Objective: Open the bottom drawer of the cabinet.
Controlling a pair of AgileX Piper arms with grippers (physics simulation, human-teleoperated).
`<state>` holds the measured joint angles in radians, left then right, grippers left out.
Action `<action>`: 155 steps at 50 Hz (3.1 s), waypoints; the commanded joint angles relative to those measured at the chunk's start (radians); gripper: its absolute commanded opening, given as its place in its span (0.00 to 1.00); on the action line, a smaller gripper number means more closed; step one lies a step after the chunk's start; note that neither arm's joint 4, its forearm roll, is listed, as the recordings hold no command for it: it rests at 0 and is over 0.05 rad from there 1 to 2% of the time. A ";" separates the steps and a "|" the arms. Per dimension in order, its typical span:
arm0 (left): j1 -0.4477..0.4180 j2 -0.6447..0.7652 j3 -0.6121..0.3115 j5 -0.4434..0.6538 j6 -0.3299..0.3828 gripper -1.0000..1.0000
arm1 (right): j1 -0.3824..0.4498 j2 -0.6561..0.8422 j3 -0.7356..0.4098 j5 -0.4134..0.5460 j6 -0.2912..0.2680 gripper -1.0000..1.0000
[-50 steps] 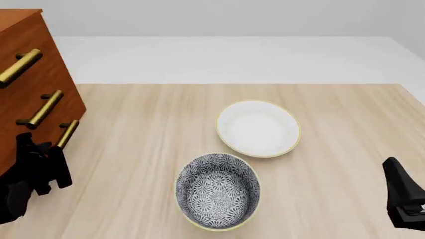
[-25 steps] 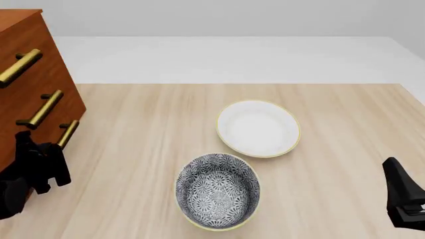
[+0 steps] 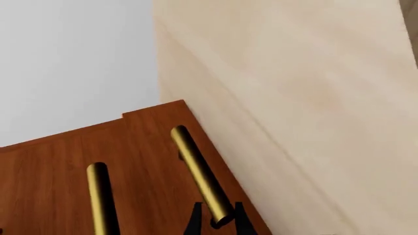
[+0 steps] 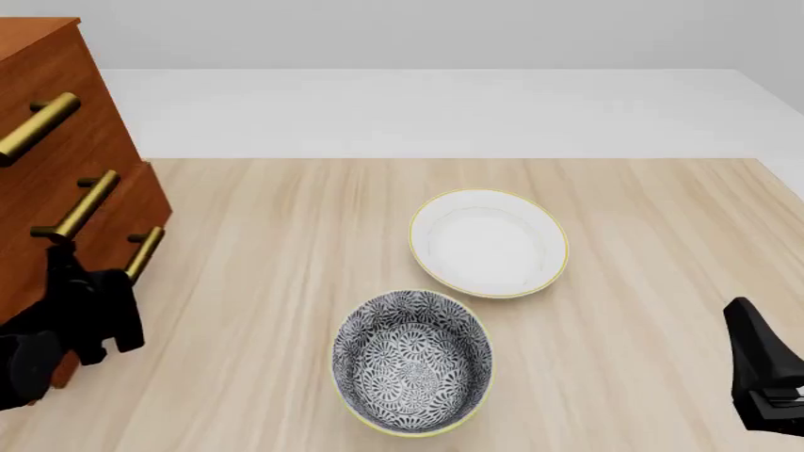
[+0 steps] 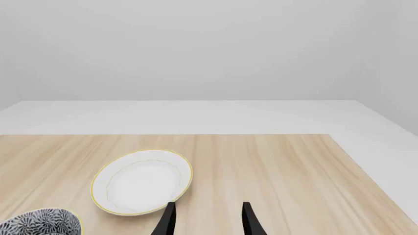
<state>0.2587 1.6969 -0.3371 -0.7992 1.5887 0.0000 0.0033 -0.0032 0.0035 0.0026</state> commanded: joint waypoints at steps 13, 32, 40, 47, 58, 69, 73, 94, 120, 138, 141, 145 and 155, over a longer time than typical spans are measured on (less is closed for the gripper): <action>-0.165 -0.188 0.007 -0.024 0.024 0.00 | 0.000 0.000 0.000 0.000 0.000 1.00; -0.205 -0.256 -0.019 0.056 0.009 0.00 | 0.000 0.000 0.000 0.000 0.000 1.00; -0.220 -0.286 -0.010 0.056 0.017 1.00 | 0.000 0.000 0.000 0.000 0.000 1.00; -0.242 -0.333 0.011 0.084 0.037 1.00 | 0.001 0.000 0.000 0.000 0.000 1.00; -0.279 -0.447 0.050 0.159 0.040 1.00 | 0.000 0.000 0.000 0.000 0.000 1.00; -0.354 -0.687 -0.073 0.564 -0.192 1.00 | 0.000 0.000 0.000 0.000 0.000 1.00; -0.366 -0.724 -0.133 0.682 -0.287 1.00 | 0.000 0.000 0.000 0.000 0.000 1.00; -0.459 -0.806 -0.505 1.138 -0.841 1.00 | 0.000 0.000 0.000 0.000 0.000 1.00; -0.363 -0.873 -0.638 1.318 -1.246 1.00 | 0.000 0.000 0.000 0.000 0.000 1.00; -0.357 -0.896 -0.654 1.408 -1.401 1.00 | 0.000 0.000 0.000 0.000 0.000 1.00; -0.352 -0.896 -0.665 1.419 -1.415 1.00 | 0.000 0.000 0.000 0.000 0.000 1.00; -0.346 -0.900 -0.659 1.424 -1.446 1.00 | 0.000 0.000 0.000 0.000 0.000 1.00; -0.299 -0.923 -0.602 1.423 -1.464 1.00 | 0.000 0.000 0.000 0.000 0.000 1.00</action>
<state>-0.0746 0.7912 -0.9676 0.6105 0.1547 0.0000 0.0033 -0.0032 0.0036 0.0025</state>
